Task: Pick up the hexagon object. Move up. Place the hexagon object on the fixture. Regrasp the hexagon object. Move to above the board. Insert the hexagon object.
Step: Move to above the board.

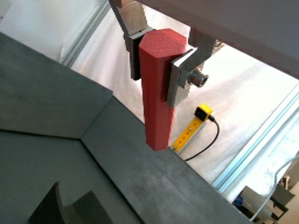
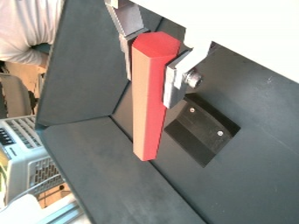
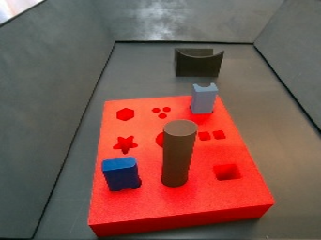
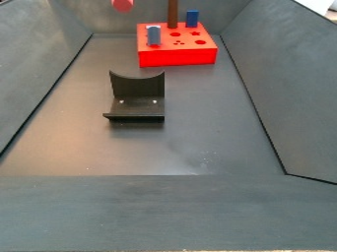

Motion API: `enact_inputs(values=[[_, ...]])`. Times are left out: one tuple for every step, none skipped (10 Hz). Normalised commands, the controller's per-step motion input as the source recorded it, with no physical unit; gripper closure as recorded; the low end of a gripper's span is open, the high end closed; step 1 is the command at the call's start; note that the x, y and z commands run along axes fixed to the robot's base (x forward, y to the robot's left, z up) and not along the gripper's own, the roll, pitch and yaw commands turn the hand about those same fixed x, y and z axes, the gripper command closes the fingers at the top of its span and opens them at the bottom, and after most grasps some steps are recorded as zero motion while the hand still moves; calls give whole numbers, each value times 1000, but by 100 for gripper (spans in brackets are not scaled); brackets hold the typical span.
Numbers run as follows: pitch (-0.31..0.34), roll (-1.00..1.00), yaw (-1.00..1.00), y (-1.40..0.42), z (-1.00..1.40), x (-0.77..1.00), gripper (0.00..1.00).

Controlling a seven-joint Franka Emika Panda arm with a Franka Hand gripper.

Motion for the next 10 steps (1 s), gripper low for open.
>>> enact_inputs(values=[[144,17,96,-164,1000,81,100],[128,9,112,-150,1000,81,100],[114,8,123,-135,1000,78,100],[94,9,128,-94,807,62,100],[80,11,128,-68,644,52,100],[68,15,122,-54,482,44,100],[60,20,111,-45,271,42,100],[-22,-1000,-106,-853,-162,-1000,100],[-27,-1000,-106,-843,-201,-1000,100],[-60,-1000,-102,-720,-174,-1000,100]])
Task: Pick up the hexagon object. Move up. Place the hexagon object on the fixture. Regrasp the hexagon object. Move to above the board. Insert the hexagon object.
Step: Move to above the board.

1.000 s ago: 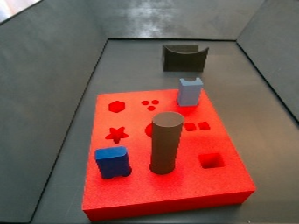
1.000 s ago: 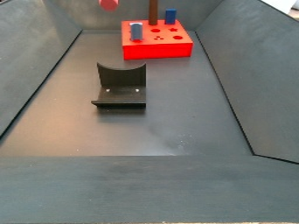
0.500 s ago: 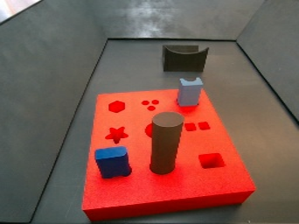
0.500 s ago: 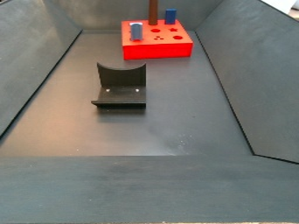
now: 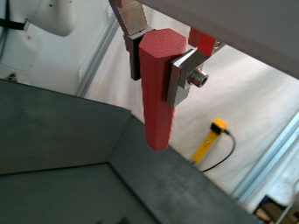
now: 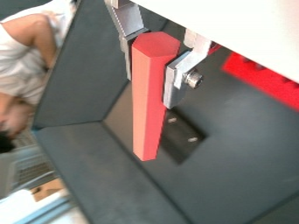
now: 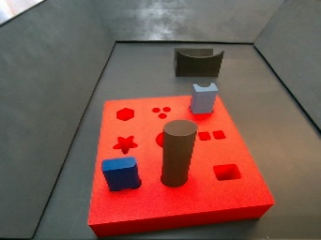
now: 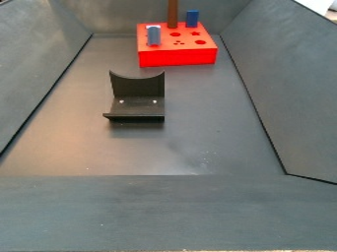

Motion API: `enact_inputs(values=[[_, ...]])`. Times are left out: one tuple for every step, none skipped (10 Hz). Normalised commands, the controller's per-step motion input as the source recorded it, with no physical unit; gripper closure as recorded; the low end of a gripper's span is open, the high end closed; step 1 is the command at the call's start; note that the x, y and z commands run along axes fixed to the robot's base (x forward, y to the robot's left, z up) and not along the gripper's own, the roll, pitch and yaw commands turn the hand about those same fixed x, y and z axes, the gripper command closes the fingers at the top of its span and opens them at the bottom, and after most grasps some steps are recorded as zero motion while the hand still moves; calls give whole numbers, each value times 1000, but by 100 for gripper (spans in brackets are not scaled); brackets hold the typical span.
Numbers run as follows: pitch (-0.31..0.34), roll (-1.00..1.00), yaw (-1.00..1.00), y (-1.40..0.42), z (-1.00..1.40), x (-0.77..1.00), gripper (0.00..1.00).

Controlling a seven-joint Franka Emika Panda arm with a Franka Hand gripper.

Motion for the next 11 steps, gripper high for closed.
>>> enact_inputs(values=[[-69,-1000,-100,-671,-194,-1000,100],[-81,-1000,-101,-618,-182,-1000,100],[-85,-1000,-101,-442,-130,-771,100],[-81,-1000,-101,-249,-88,-510,100],[-71,-1000,-108,-119,-51,-306,100],[-62,-1000,-113,-62,-30,-188,100],[-55,-1000,-116,-23,-21,-112,100],[-53,-1000,-116,2,-10,-82,100],[-55,-1000,-111,26,-10,-70,100],[-64,-968,-102,32,-8,-65,100],[-60,-731,-71,34,-4,-59,100]])
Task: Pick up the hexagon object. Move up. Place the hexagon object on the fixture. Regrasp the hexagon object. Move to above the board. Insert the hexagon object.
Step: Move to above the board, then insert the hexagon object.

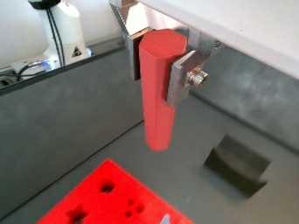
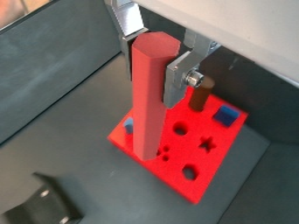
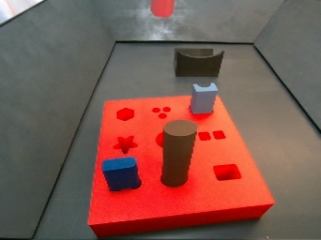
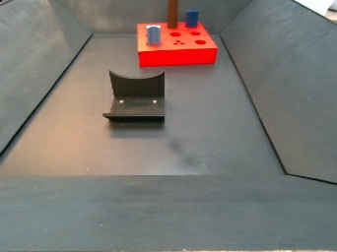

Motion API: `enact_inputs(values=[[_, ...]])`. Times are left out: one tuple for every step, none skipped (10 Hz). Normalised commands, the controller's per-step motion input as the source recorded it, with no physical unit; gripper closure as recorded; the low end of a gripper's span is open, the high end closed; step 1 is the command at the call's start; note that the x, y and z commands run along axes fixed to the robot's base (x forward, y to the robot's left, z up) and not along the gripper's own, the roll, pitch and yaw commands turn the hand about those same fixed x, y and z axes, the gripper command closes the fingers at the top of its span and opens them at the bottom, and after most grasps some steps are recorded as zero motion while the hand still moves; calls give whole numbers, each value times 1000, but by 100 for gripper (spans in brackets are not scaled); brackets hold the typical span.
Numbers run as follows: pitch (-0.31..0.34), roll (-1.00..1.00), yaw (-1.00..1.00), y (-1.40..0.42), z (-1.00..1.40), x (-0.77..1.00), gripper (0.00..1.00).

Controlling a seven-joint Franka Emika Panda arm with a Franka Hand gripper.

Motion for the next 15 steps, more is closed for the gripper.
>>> enact_inputs(values=[[-47,-441,-34,23,-6,-49,100],[-37,-272,-21,11,-4,-36,100],[0,0,0,0,-69,-37,100],[-21,0,-20,-26,-237,-569,100],[-11,-91,-540,0,-586,-606,100],[-66,-74,-657,0,-654,-563,100],[-117,-153,-614,0,-829,-623,100],[-167,-196,-683,0,-671,-469,100],[-209,-276,-677,-57,-497,-351,100],[-194,-299,-649,-77,-483,-354,100],[-203,-383,-540,-203,-311,-217,100],[-210,-416,-483,-237,-249,-149,100],[-207,-380,-463,-211,-317,-111,100],[-86,-199,-440,-117,-680,0,100],[0,-109,-469,0,-637,0,100]])
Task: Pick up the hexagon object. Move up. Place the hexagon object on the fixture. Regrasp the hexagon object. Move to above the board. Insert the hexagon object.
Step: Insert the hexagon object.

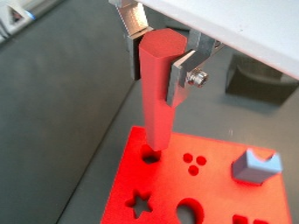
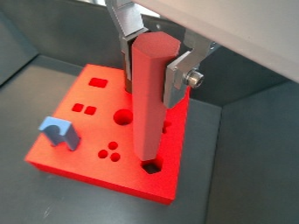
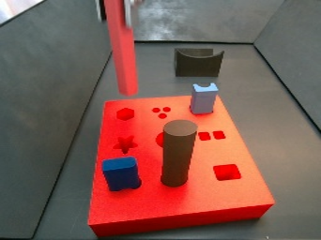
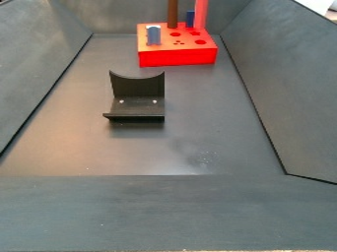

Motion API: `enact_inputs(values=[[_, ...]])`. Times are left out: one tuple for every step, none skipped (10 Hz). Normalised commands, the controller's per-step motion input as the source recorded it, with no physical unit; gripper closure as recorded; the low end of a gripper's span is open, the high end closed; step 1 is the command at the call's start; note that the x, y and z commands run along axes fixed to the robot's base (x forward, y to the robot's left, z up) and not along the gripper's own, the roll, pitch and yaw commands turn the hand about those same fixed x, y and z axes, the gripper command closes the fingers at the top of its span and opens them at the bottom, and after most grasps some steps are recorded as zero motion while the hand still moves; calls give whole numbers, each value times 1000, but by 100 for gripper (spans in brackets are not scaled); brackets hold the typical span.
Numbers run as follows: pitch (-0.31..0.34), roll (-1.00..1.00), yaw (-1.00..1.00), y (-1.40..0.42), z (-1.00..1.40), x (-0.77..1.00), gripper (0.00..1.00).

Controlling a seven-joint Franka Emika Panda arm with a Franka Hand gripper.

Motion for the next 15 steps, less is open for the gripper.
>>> enact_inputs(values=[[0,-140,-469,0,-634,31,100],[-13,-157,-354,0,-431,0,100],[0,-91,-163,0,-266,0,100],[0,-67,-89,0,-166,0,100],[0,-70,-57,0,-163,-40,100],[0,-56,-26,0,-186,-140,100],[0,-56,0,0,-154,-131,100],[0,-61,-3,0,-103,-100,100],[-21,-64,0,0,-103,-171,100],[-46,-84,40,0,-243,0,100],[-37,-116,60,0,-546,197,100],[-36,-117,89,29,-694,214,100],[-19,-117,189,117,-689,154,100],[-27,-81,297,97,-671,57,100],[-24,0,397,0,-563,0,100]])
